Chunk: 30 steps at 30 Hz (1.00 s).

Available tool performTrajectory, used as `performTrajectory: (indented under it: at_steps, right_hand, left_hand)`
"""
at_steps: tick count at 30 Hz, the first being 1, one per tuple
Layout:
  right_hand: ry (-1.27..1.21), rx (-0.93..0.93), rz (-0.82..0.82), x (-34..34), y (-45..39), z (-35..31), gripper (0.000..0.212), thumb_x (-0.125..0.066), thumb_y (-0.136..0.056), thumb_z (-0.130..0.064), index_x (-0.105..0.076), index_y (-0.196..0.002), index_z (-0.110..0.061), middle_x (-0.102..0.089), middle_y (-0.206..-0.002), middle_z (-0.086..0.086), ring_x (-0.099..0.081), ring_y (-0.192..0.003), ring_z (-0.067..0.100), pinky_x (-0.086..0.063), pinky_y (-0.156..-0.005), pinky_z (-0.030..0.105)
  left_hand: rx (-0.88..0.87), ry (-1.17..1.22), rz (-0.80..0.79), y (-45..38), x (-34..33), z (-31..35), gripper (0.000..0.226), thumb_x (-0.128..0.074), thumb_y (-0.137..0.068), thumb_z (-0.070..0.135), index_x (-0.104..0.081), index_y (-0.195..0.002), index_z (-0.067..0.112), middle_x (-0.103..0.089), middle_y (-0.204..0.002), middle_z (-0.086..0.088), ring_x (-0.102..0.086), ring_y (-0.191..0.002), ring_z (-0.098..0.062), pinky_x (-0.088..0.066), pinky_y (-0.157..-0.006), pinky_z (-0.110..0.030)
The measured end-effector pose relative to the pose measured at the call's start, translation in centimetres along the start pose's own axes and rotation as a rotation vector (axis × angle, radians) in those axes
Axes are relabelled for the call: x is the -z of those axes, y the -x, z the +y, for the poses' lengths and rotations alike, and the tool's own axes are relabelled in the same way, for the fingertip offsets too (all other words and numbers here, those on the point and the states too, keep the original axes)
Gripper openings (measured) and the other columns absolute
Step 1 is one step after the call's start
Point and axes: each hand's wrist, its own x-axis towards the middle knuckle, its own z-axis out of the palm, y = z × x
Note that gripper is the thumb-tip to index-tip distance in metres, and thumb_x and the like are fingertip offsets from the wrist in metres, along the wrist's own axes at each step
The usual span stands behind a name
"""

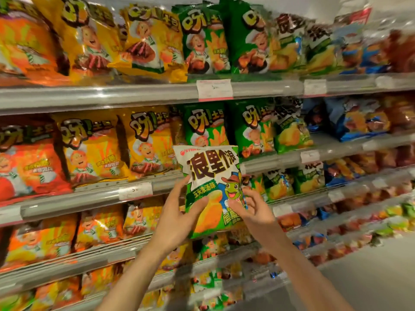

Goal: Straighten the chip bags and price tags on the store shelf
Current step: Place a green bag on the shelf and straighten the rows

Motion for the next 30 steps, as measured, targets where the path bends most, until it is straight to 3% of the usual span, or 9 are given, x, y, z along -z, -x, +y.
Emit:
performTrajectory:
  at_steps: [3,6,8,9,13,18,23,26,30]
  right_hand:
    - [0.023,-0.015,0.004,6.6,0.5,0.4,0.031,-0.071,-0.088,-0.031,-0.051,-0.112,-0.032,-0.061,-0.11,-0.01,-0.06,-0.094,-0.006,-0.046,-0.077,0.012]
    - [0.074,-0.015,0.03,13.6,1.2,0.2,0.033,-0.068,-0.091,-0.027,-0.048,-0.117,-0.026,-0.054,-0.099,-0.017,-0.059,-0.078,-0.013,-0.042,-0.063,0.0]
    - [0.1,-0.029,0.062,18.0,1.4,0.3,0.033,-0.068,-0.091,-0.025,-0.048,-0.118,-0.025,-0.053,-0.098,-0.019,-0.057,-0.07,-0.024,-0.042,-0.059,-0.001]
    - [0.116,-0.022,0.081,20.1,1.4,0.1,0.035,-0.069,-0.09,-0.027,-0.05,-0.119,-0.025,-0.056,-0.102,-0.017,-0.057,-0.073,-0.025,-0.044,-0.061,0.001]
    - [0.14,-0.014,0.15,27.0,0.5,0.3,0.051,-0.072,-0.082,-0.048,-0.05,-0.126,-0.032,-0.06,-0.117,-0.02,-0.055,-0.1,-0.013,-0.047,-0.074,0.014]
    - [0.215,-0.004,0.252,33.1,-1.9,1.1,0.098,-0.069,-0.053,-0.087,-0.049,-0.134,-0.036,-0.064,-0.123,-0.013,-0.061,-0.114,0.008,-0.052,-0.098,0.043]
    - [0.252,0.006,0.299,38.1,-5.1,0.5,0.078,-0.069,-0.066,-0.076,-0.051,-0.131,-0.036,-0.062,-0.121,-0.014,-0.059,-0.115,0.008,-0.051,-0.098,0.039]
    - [0.259,0.01,0.297,41.4,-8.6,-0.7,0.066,-0.069,-0.073,-0.065,-0.049,-0.129,-0.036,-0.059,-0.121,-0.015,-0.057,-0.115,0.006,-0.05,-0.098,0.036]
    - [0.213,0.051,0.293,44.3,-13.6,-1.8,0.061,-0.071,-0.068,-0.062,-0.056,-0.121,-0.034,-0.063,-0.114,-0.013,-0.062,-0.108,0.007,-0.051,-0.1,0.041]
  left_hand:
    - [0.004,-0.006,0.001,0.2,-6.2,1.8,0.066,-0.068,-0.079,0.057,-0.042,-0.138,0.045,-0.053,-0.134,0.023,-0.048,-0.12,0.012,-0.042,-0.093,-0.011]
    - [0.007,-0.015,-0.023,-0.1,-12.6,4.0,0.068,-0.068,-0.081,0.059,-0.039,-0.141,0.046,-0.052,-0.137,0.017,-0.051,-0.123,-0.003,-0.046,-0.099,-0.027]
    - [-0.007,-0.019,-0.055,-0.7,-16.6,5.8,0.066,-0.069,-0.083,0.053,-0.039,-0.142,0.043,-0.049,-0.135,0.021,-0.048,-0.123,-0.001,-0.041,-0.098,-0.014]
    - [-0.018,-0.017,-0.072,-1.1,-18.5,6.8,0.066,-0.069,-0.084,0.051,-0.04,-0.142,0.042,-0.049,-0.135,0.022,-0.048,-0.123,0.0,-0.039,-0.096,-0.01]
    - [-0.058,-0.041,-0.126,-3.7,-24.7,9.5,0.069,-0.067,-0.084,0.057,-0.036,-0.145,0.044,-0.044,-0.144,0.021,-0.042,-0.128,0.001,-0.038,-0.104,-0.025]
    - [-0.082,-0.061,-0.176,-7.1,-30.5,11.1,0.069,-0.065,-0.087,0.055,-0.032,-0.147,0.045,-0.038,-0.139,0.027,-0.038,-0.116,0.013,-0.028,-0.09,-0.004]
    - [-0.116,0.028,-0.228,-12.0,-36.0,12.0,0.066,-0.065,-0.085,0.057,-0.034,-0.143,0.05,-0.04,-0.142,0.03,-0.038,-0.121,0.017,-0.036,-0.103,-0.019]
    - [-0.107,0.075,-0.237,-15.7,-38.8,12.8,0.07,-0.065,-0.085,0.058,-0.032,-0.146,0.048,-0.042,-0.144,0.024,-0.043,-0.127,0.005,-0.042,-0.109,-0.036]
    - [-0.131,0.054,-0.207,-20.5,-41.4,13.1,0.073,-0.063,-0.087,0.059,-0.028,-0.15,0.043,-0.04,-0.149,0.021,-0.039,-0.134,0.0,-0.038,-0.113,-0.038]
